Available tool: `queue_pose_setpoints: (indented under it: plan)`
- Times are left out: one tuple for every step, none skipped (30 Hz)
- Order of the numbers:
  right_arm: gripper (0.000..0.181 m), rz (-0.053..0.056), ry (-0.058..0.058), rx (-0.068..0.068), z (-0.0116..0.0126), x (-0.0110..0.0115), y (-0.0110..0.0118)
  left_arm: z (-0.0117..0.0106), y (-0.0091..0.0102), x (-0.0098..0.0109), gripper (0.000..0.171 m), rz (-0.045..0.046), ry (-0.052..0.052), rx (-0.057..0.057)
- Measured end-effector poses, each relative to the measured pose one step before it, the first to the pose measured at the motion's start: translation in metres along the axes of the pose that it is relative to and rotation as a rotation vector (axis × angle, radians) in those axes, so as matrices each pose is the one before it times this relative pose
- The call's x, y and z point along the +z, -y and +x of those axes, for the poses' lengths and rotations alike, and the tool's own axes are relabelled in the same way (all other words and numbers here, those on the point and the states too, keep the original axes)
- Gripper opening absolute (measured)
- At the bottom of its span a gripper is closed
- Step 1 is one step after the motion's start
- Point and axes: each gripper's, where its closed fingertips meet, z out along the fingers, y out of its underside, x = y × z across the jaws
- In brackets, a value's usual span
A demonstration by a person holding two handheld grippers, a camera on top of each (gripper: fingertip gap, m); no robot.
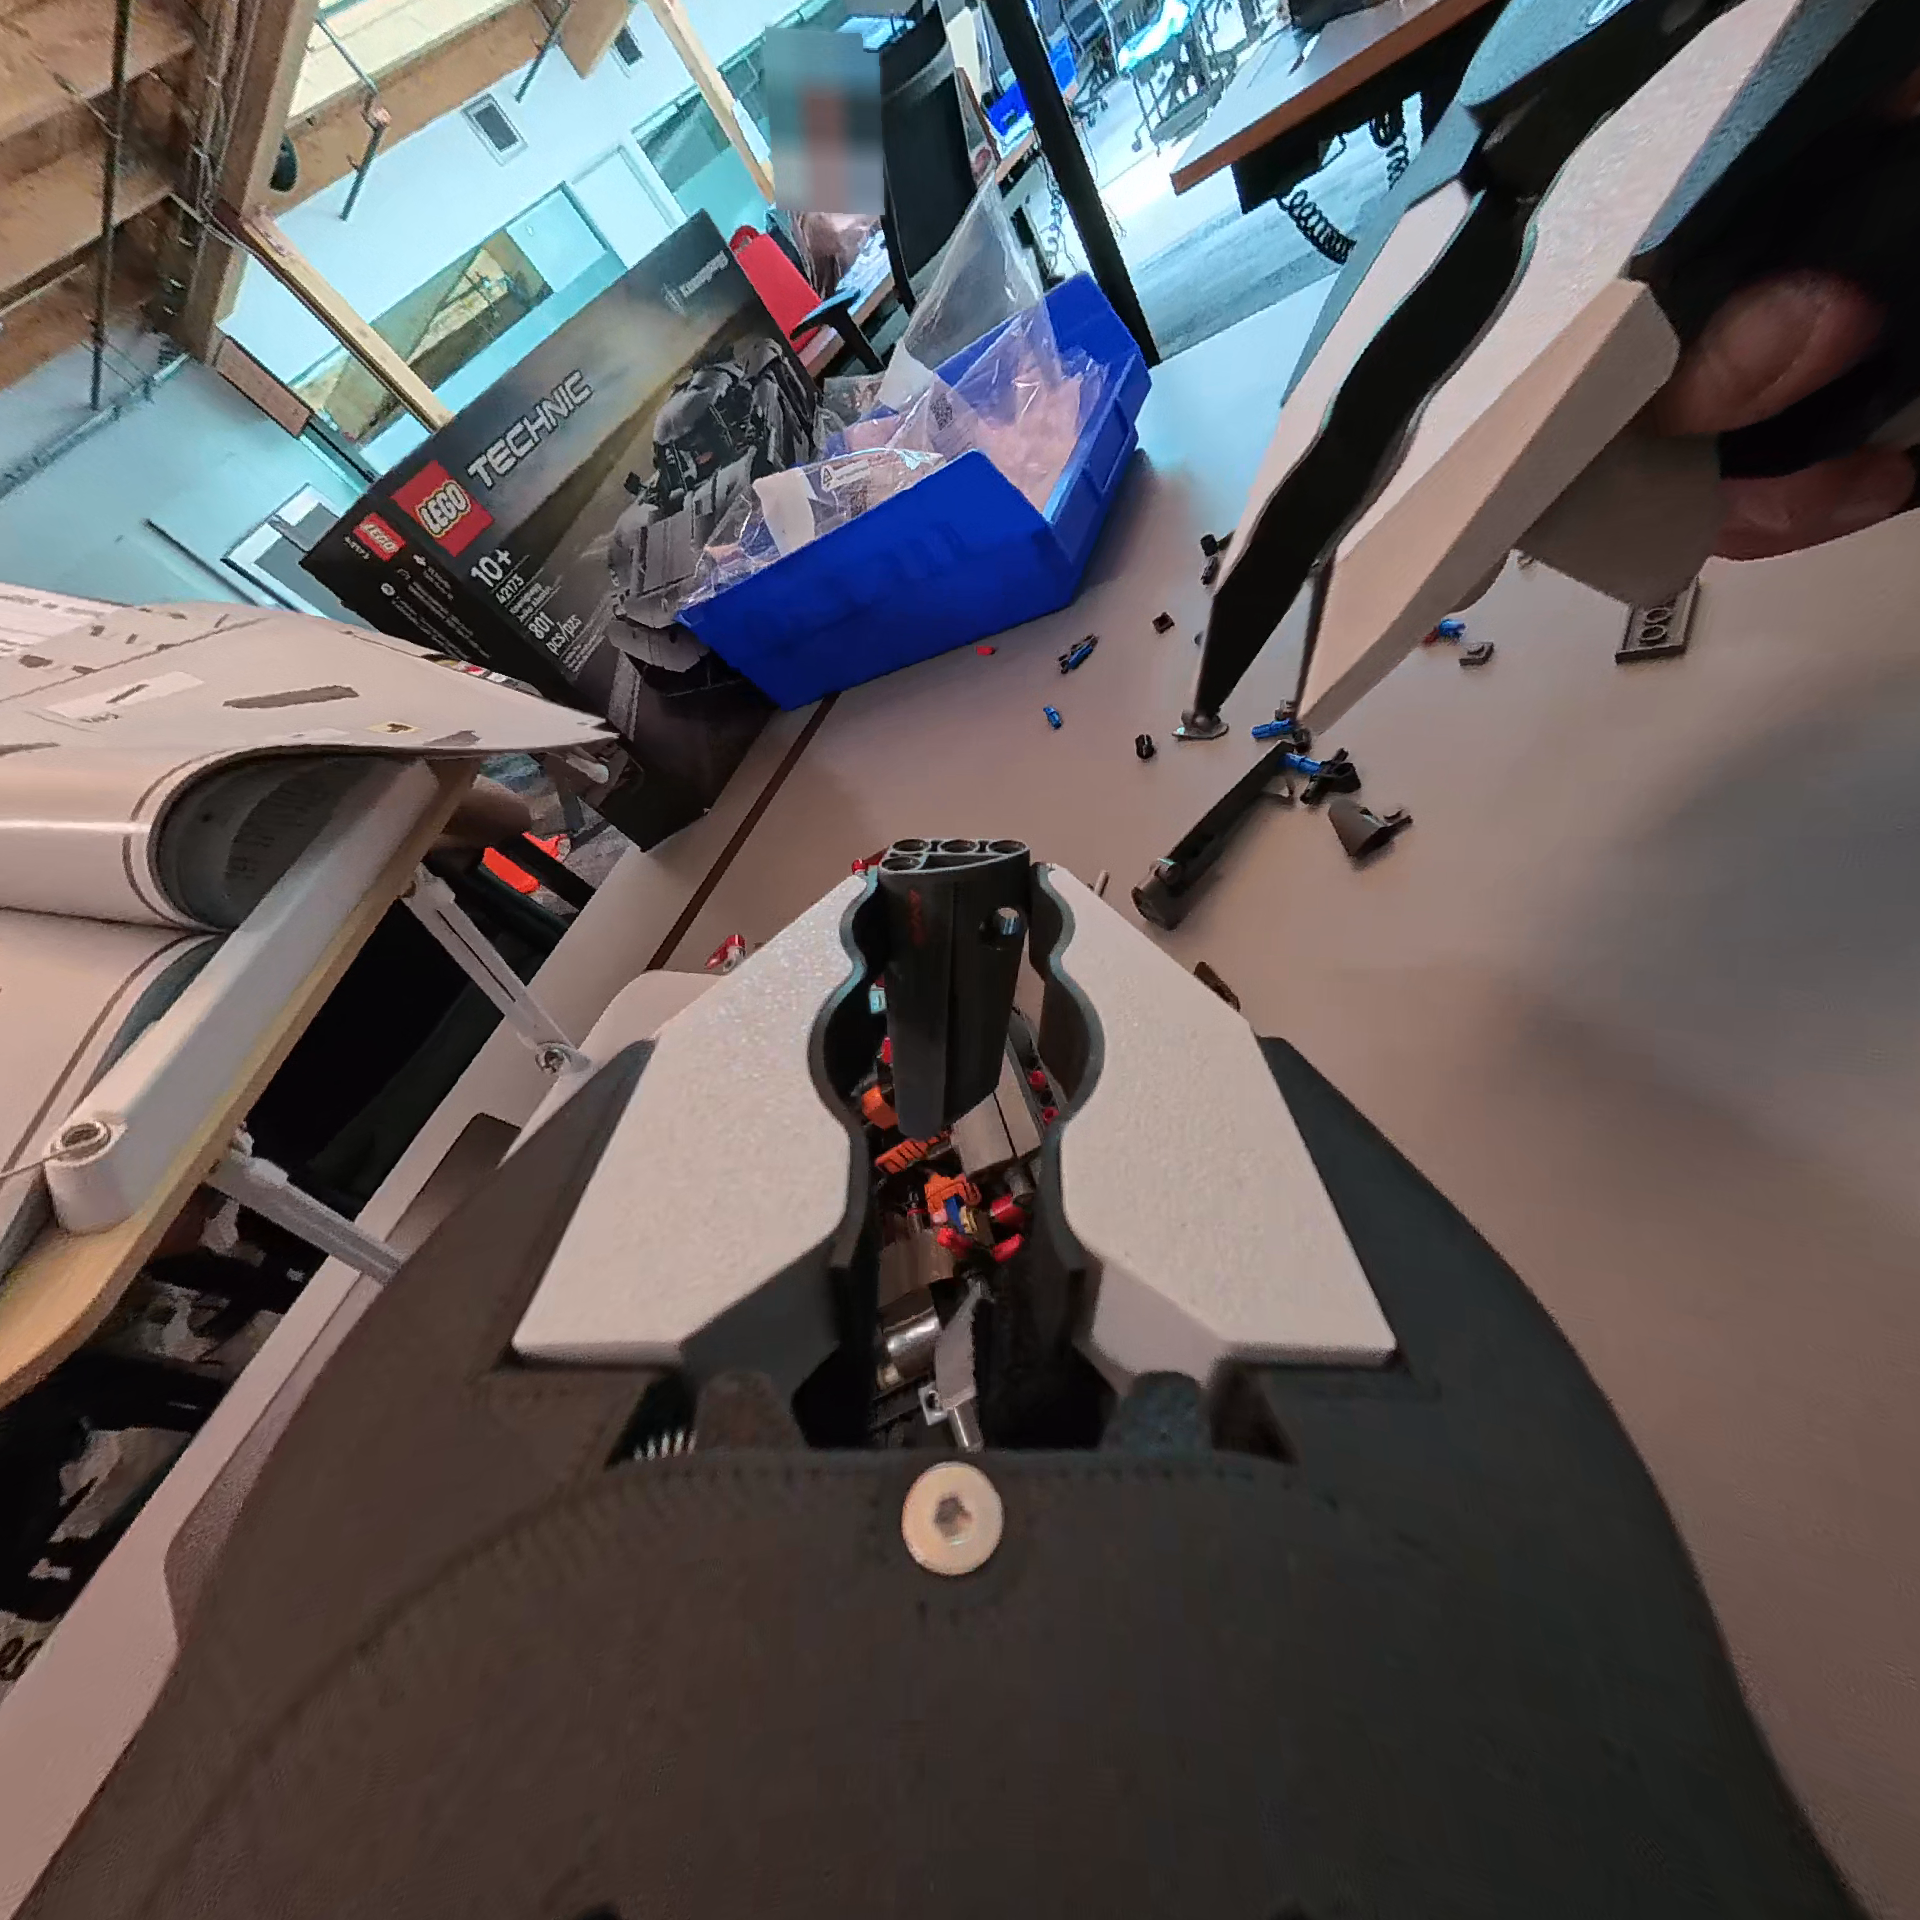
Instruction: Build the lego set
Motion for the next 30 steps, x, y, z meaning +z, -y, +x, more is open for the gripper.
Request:
queue_pose_setpoints:
  plan:
    - [0.025, -0.0109, -0.0026, 0.0064, 0.00141, 0.00008, -0.00197, 0.00038, -0.00221, -0.00014, 0.024, -0.00043, -0.0011, -0.0092]
    - [0.024, -0.0072, -0.0018, 0.0086, 0.00168, -0.00008, -0.00133, 0.00038, -0.00194, -0.00028, 0.024, -0.00072, -0.0017, -0.0063]
    - [0.023, 0.0015, -0.0019, 0.006, 0.00153, -0.0003, -0.00004, -0.00018, -0.00106, -0.0007, 0.024, 0.00353, 0.0007, -0.0035]
    - [0.021, 0.0049, -0.0035, 0.0025, 0.00145, -0.00031, 0.00066, -0.00022, -0.00083, -0.00051, 0.024, 0.00174, -0.002, -0.0053]
    - [0.021, 0.0009, -0.0038, -0.0001, 0.00132, 0.00014, 0.00047, -0.00075, -0.00085, -0.00027, 0.024, 0.00079, -0.0008, -0.0048]
    - [0.02, -0.0004, -0.0012, -0.0029, 0.00048, 0.0005, 0.00058, -0.0011, -0.00047, -0.00045, 0.024, 0.0033, 0.0029, -0.0022]
    - [0.02, 0.0017, 0.0001, -0.004, 0.00003, 0.00068, 0.00101, -0.00099, -0.00008, -0.00035, 0.024, 0.00431, 0.0028, -0.0036]
    - [0.019, 0.0015, 0.0016, -0.0064, -0.00049, 0.00085, 0.00102, -0.00083, -0.00008, -0.00041, 0.024, 0.0037, 0.0022, -0.0055]
    - [0.018, -0.0005, -0.0011, -0.0083, -0.00041, 0.00097, 0.00084, -0.00045, 0.00002, -0.00036, 0.024, 0.00376, 0.0015, -0.0052]
    - [0.018, -0.0011, -0.0009, -0.0084, -0.0005, 0.00114, 0.00071, -0.00028, -0.00017, -0.00027, 0.024, 0.0025, 0.0018, -0.0039]
    - [0.018, -0.0009, -0.0013, -0.0069, -0.00023, 0.00128, 0.00054, -0.00042, -0.00042, -0.00017, 0.024, 0.00093, 0.0026, -0.0026]
    - [0.017, -0.0011, 0.0003, -0.0057, -0.00019, 0.00122, 0.00015, -0.00022, -0.00026, -0.0002, 0.024, 0.00111, 0.0012, -0.0022]
    - [0.017, -0.0025, 0.0011, -0.004, -0.0002, 0.00128, -0.00015, -0.00026, -0.00055, -0.00011, 0.024, 0.00007, 0.001, -0.0028]
    - [0.017, -0.0034, 0.001, -0.0032, -0.0001, 0.00105, -0.00041, -0.00033, -0.00024, -0.00014, 0.024, 0.00156, 0.0016, -0.0026]
    - [0.017, -0.0022, -0.0027, -0.0036, 0.0003, 0.00077, -0.00039, -0.00047, 0.00009, -0.00018, 0.024, 0.00291, 0.0018, -0.0026]
    - [0.018, -0.0021, -0.0045, -0.0048, 0.00042, 0.00028, -0.00037, -0.00037, -0.00011, -0.00017, 0.024, 0.00072, 0.0018, -0.0026]
    - [0.018, -0.0039, -0.0058, -0.005, 0.0007, -0.00005, -0.00088, -0.00042, -0.00009, 0.00001, 0.024, 0.00049, 0.0016, -0.0011]
    - [0.019, -0.0055, -0.0072, -0.005, 0.00094, -0.00027, -0.00123, -0.00023, -0.00015, -0.00002, 0.024, 0.00011, 0.0008, -0.002]
    - [0.02, -0.0053, -0.0091, -0.005, 0.00139, -0.00087, -0.00127, -0.00018, -0.00005, 0.00008, 0.024, 0.00108, 0.0002, -0.0028]
    - [0.021, -0.0032, -0.008, -0.0038, 0.00147, -0.00131, -0.00103, -0.00001, -0.00005, 0.00024, 0.024, 0.00069, -0.0006, -0.0033]
    - [0.021, -0.0013, -0.0072, 0.0001, 0.0017, -0.00152, -0.00091, 0.00004, -0.00006, 0.00027, 0.024, 0.0001, -0.0008, -0.0023]
    - [0.021, 0.0013, -0.0048, 0.0026, 0.00157, -0.00188, -0.00047, 0.00027, -0.00007, 0.00032, 0.024, -0.00013, -0.0014, -0.0011]
    - [0.021, 0.0024, -0.0035, 0.0038, 0.00156, -0.00176, -0.00046, 0.00052, -0.00004, 0.00039, 0.024, -0.00013, -0.0019, -0.0003]
    - [0.021, 0.0007, -0.0028, 0.0038, 0.00157, -0.00152, -0.00076, 0.00069, 0.00012, 0.00033, 0.024, 0.00006, -0.0018, 0.0008]
    - [0.021, -0.0001, -0.0027, 0.0028, 0.00138, -0.00124, -0.00069, 0.0005, -0.00004, 0.00038, 0.024, -0.00092, -0.0013, 0.0014]
    - [0.021, 0.0001, -0.003, 0.0019, 0.00139, -0.001, -0.0007, 0.00053, -0.00024, 0.00048, 0.024, -0.00132, -0.0008, 0.0015]
    - [0.021, 0.0004, -0.0022, 0.0009, 0.00096, -0.00068, -0.00051, 0.00036, -0.00018, 0.00029, 0.024, -0.00113, -0.0001, 0.0015]
    - [0.021, 0.0005, -0.0026, 0.0001, 0.00096, -0.00068, -0.0003, 0.00001, -0.00008, 0.00014, 0.024, -0.00069, 0.0006, 0.0009]
    - [0.021, 0.0003, -0.0017, -0.0002, 0.00062, -0.00052, -0.00009, -0.00015, -0.0003, 0.00017, 0.024, -0.00128, 0.0005, -0.0004]
    - [0.021, -0.0002, -0.0007, -0.0003, 0.00049, -0.00035, -0.00009, -0.00018, -0.00045, 0.00007, 0.024, -0.00158, 0.001, -0.0004]
